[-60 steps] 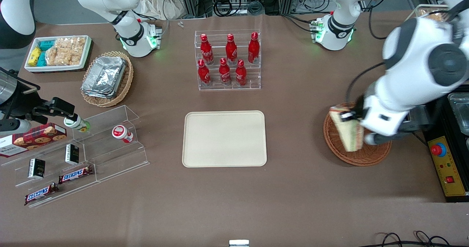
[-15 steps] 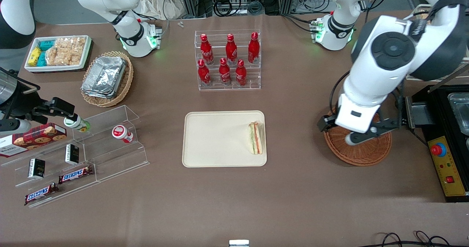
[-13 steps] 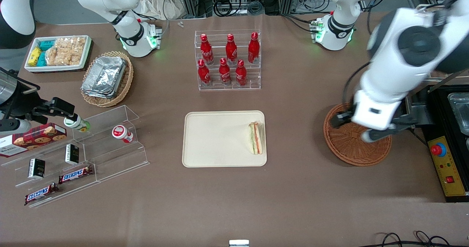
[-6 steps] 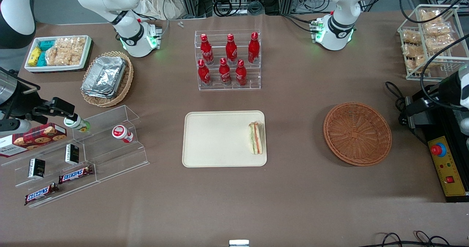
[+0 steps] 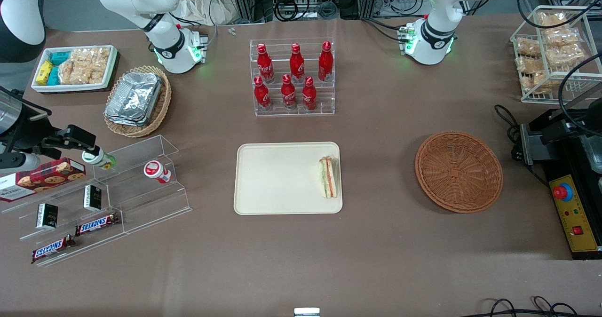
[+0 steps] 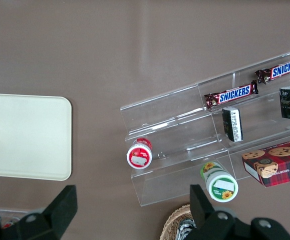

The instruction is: Place sandwich from basket to tray

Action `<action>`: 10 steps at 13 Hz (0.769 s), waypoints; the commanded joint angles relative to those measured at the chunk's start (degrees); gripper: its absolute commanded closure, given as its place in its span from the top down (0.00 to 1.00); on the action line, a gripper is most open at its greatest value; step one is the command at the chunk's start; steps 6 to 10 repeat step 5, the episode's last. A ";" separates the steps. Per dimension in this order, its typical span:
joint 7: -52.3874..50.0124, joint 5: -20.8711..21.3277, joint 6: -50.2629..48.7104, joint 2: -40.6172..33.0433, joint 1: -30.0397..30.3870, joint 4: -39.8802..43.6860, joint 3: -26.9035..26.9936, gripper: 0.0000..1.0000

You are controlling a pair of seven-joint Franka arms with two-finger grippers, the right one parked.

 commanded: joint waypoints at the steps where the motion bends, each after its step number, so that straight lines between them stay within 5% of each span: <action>1: 1.54 -0.96 0.13 1.42 -0.28 1.62 0.28 1.00; 5: 1.27 -5.70 1.36 3.63 -0.72 2.77 -0.07 1.00; 10: 1.27 -5.70 1.36 3.63 -0.72 2.77 -0.07 1.00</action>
